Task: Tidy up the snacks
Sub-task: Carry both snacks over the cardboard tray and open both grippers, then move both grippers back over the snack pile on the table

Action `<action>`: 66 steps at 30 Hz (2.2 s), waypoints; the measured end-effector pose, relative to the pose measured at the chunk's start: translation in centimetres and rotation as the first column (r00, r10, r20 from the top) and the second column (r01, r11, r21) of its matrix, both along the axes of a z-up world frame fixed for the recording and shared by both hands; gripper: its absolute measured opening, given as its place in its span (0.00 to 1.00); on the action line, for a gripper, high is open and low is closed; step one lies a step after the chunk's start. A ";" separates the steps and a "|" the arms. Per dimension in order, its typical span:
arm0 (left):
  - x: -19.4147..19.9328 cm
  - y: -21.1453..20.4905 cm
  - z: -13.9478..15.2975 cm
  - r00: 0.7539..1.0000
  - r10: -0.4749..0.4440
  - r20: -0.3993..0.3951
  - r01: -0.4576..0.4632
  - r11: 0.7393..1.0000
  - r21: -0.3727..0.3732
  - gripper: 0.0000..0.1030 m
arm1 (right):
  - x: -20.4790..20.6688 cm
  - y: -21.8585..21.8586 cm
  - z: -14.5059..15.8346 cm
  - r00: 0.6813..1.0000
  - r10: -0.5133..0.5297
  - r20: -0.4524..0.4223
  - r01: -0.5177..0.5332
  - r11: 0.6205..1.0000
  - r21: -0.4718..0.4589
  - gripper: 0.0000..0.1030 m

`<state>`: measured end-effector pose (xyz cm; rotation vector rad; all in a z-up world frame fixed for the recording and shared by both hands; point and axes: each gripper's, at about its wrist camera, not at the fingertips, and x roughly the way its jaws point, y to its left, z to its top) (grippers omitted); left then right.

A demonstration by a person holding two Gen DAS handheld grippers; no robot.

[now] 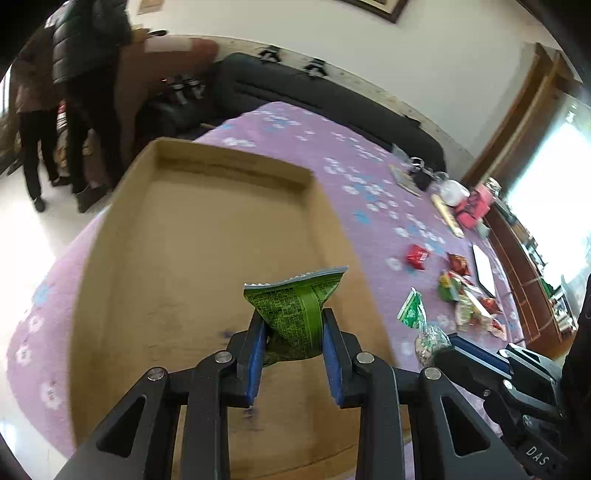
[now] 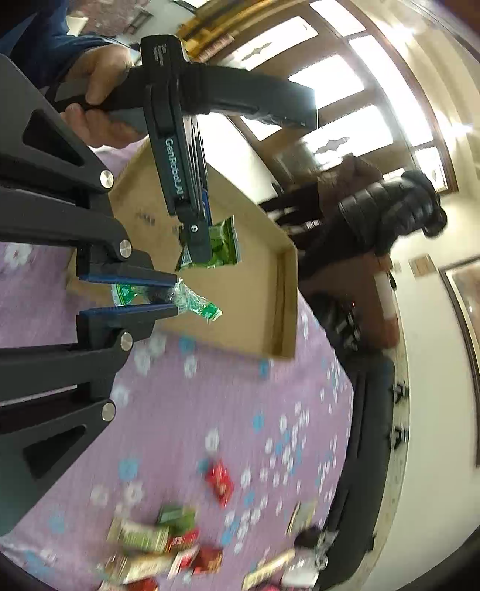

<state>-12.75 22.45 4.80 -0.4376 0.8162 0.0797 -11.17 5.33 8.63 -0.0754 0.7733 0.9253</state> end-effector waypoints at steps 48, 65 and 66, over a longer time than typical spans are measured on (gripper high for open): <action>-2.5 0.3 1.6 0.997 0.013 0.077 -0.016 0.999 0.045 0.53 | 0.5 -1.9 -0.3 0.999 0.007 -0.049 -0.002 0.995 0.101 0.29; 3.6 -13.2 2.8 0.961 -0.274 0.033 0.269 0.957 0.106 0.53 | 11.8 -20.0 0.1 0.893 -0.384 -0.236 0.424 0.893 0.149 0.36; 4.1 -14.1 2.7 0.956 -0.292 0.023 0.288 0.952 0.105 0.53 | 12.8 -21.0 -0.2 0.877 -0.408 -0.253 0.451 0.881 0.144 0.36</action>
